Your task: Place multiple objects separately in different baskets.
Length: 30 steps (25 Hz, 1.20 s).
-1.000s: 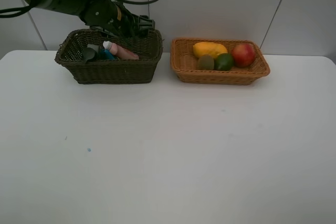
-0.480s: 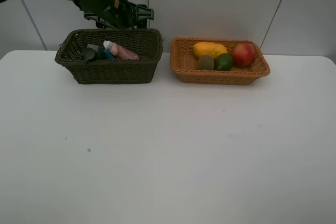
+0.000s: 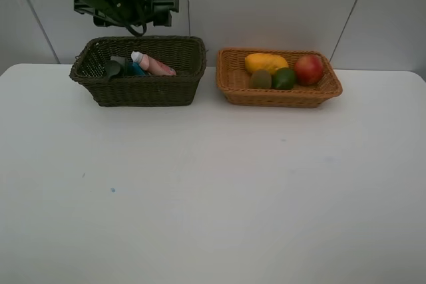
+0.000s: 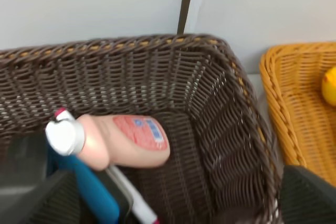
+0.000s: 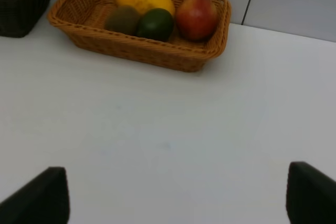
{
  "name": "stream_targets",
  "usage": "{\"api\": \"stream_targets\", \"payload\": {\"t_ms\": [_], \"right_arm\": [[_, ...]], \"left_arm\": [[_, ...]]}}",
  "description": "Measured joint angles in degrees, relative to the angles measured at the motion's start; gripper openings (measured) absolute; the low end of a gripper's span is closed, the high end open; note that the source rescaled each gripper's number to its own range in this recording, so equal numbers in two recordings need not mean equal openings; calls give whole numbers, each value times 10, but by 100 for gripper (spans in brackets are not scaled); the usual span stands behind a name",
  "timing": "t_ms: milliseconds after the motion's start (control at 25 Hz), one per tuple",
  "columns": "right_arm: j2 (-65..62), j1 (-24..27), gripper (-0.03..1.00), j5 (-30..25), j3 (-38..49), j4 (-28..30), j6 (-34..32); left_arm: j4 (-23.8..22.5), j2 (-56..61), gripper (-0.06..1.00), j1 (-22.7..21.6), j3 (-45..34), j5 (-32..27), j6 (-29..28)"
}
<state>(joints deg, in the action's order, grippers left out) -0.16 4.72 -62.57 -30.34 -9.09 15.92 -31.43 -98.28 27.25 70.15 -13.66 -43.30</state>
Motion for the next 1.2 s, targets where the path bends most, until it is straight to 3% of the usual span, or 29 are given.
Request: {"api": "stream_targets", "payload": {"t_ms": [280,600,960,1080,1200], "right_arm": [[0,0,100,0,0,0,0],[0,0,100,0,0,0,0],[0,0,100,0,0,0,0],[0,0,100,0,0,0,0],[0,0,100,0,0,0,0]], "left_arm": [[1,132,100,0,-126,32,27],[1,321,100,0,-249,18,93],[7,550,100,0,-403,8,119],[30,626,100,0,-446,-12,129],[83,699,100,0,-467,-65,161]]}}
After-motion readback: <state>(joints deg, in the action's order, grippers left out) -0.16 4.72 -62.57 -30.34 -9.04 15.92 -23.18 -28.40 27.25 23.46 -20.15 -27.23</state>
